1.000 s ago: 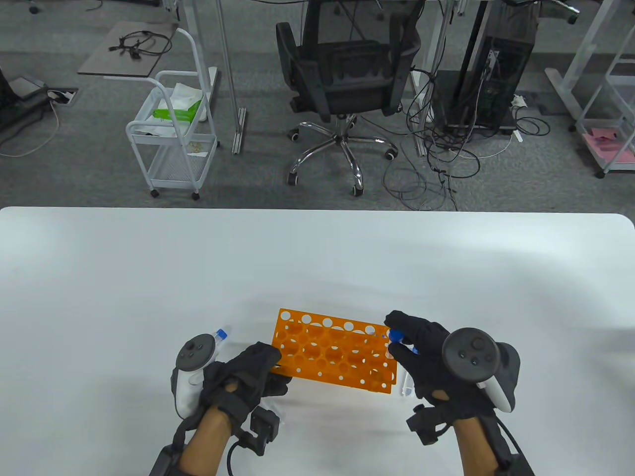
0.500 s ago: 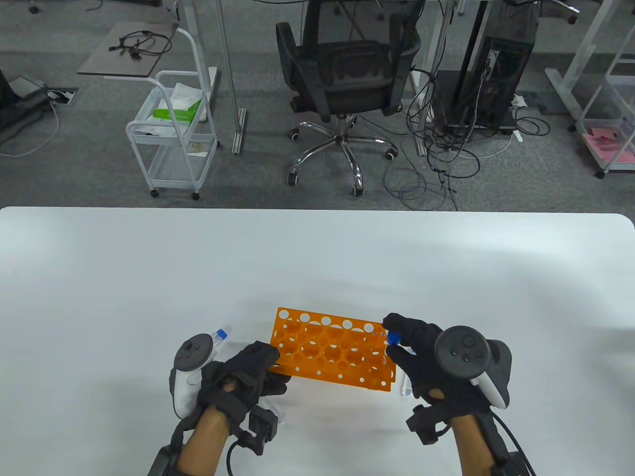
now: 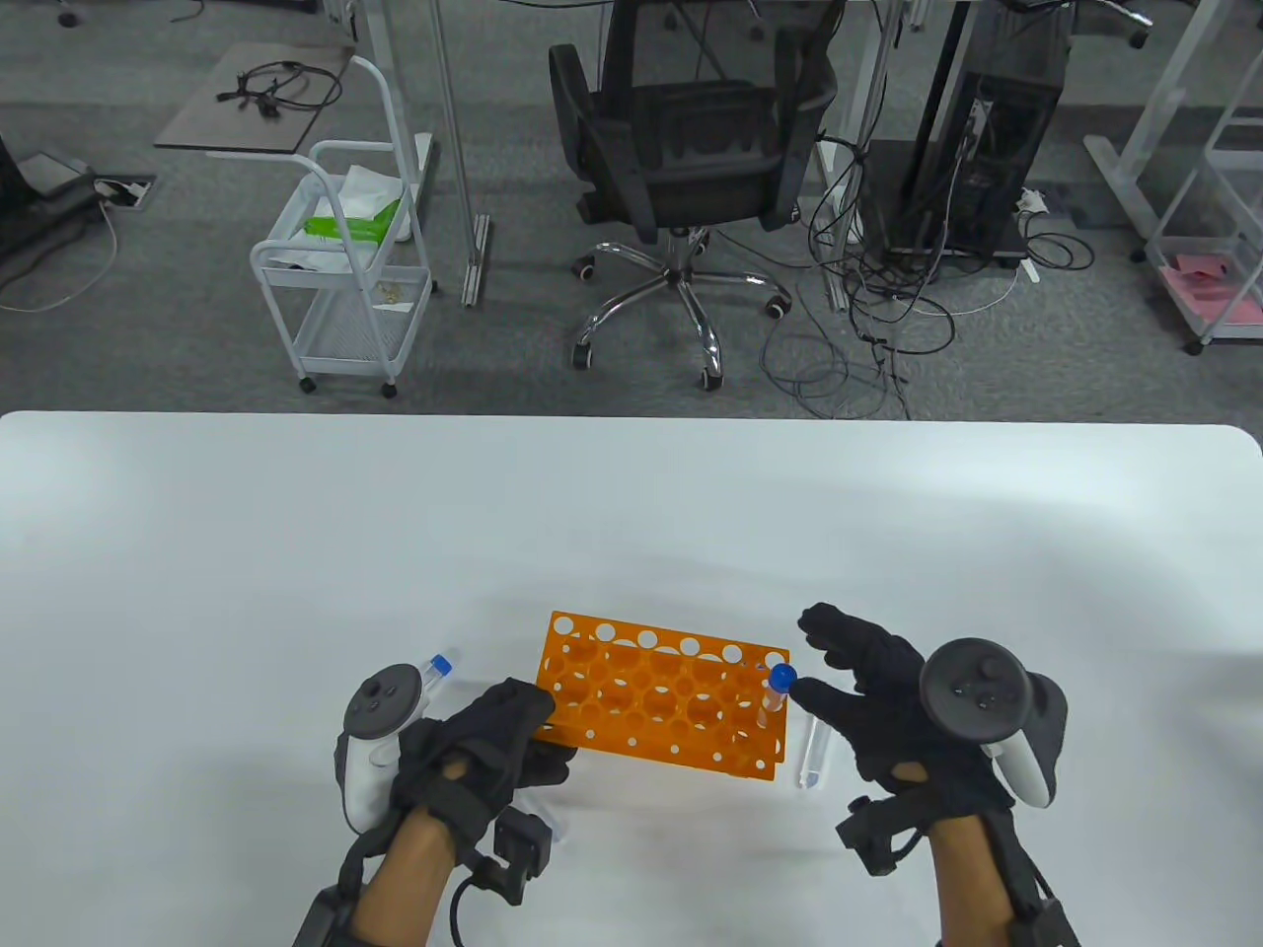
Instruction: Insert test tubes into test tube rack (6 test tubes)
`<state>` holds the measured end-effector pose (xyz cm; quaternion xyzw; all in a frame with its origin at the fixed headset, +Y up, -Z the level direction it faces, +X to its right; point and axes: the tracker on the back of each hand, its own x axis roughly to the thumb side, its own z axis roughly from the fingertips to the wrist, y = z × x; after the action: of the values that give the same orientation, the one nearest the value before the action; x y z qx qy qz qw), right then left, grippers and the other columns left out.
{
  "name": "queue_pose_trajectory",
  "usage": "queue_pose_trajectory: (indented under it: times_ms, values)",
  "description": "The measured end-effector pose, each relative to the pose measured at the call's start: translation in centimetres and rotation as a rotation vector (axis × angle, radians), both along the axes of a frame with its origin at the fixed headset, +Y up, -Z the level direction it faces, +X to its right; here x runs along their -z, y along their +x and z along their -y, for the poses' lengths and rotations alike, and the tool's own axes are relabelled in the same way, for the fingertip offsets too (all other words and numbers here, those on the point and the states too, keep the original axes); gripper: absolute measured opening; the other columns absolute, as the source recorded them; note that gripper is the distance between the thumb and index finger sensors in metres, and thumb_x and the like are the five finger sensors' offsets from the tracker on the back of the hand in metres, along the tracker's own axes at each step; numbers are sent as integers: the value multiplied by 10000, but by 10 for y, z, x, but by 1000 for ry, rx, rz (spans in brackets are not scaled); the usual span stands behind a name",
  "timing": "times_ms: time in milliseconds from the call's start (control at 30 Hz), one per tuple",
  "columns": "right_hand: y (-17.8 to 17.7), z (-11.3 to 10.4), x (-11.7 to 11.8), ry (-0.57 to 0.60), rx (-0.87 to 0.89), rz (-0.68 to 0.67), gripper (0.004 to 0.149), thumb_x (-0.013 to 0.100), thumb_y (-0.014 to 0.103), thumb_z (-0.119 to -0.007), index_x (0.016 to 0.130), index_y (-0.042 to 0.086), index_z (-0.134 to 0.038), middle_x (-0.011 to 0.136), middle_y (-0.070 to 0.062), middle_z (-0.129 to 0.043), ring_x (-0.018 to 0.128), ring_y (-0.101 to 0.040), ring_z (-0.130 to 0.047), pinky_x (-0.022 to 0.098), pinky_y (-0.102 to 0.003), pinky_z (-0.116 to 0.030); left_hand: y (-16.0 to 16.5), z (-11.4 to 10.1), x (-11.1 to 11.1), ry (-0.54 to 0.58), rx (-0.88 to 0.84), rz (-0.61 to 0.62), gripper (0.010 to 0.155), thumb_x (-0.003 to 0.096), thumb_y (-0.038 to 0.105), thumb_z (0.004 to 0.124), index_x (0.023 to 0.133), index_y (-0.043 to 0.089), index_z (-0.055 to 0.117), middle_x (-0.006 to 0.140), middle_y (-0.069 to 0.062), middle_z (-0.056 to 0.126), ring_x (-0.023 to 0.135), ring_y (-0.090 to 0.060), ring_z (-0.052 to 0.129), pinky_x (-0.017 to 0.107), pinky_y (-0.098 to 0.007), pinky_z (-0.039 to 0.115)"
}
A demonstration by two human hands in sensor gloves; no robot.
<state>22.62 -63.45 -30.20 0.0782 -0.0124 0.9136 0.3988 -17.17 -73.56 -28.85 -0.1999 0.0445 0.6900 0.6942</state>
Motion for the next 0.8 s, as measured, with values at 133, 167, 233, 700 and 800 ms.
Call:
queue_pose_trajectory:
  times_ms: [133,167,233,700,800]
  values:
    - [26,16,11,-43,7,145,677,408,529,-858,1012,323,-631,1052,-5,-716,906,-303,-794,617,-516,-722,0,0,0,0,1,-3,420,482,449,668,778,157,729,1028,-253,501,785,-405,871,473,-388,899]
    - [31,20,13,-60,-6,171,675,410,533,-853,1012,321,-633,1053,-5,-714,906,-304,-793,616,-514,-723,0,0,0,0,1,-4,421,483,449,667,779,157,728,1028,-253,502,785,-405,870,474,-388,899]
    - [43,32,19,-100,-38,244,676,412,537,-848,1013,314,-631,1052,-12,-710,902,-309,-792,611,-509,-728,-1,0,0,0,0,-5,421,482,449,667,780,158,728,1028,-253,502,783,-405,872,473,-389,899]
    - [83,97,48,-328,-219,579,702,411,586,-816,1024,308,-617,1068,-62,-663,897,-348,-768,594,-513,-727,-4,0,0,-2,-6,-22,428,484,451,663,804,172,712,1027,-254,506,777,-402,879,469,-386,902]
    - [83,105,51,-368,-270,588,730,413,596,-807,1042,295,-590,1089,-82,-626,918,-370,-742,609,-529,-713,-6,0,-1,2,-4,-26,428,486,452,658,806,173,709,1027,-252,505,779,-401,878,471,-385,902]
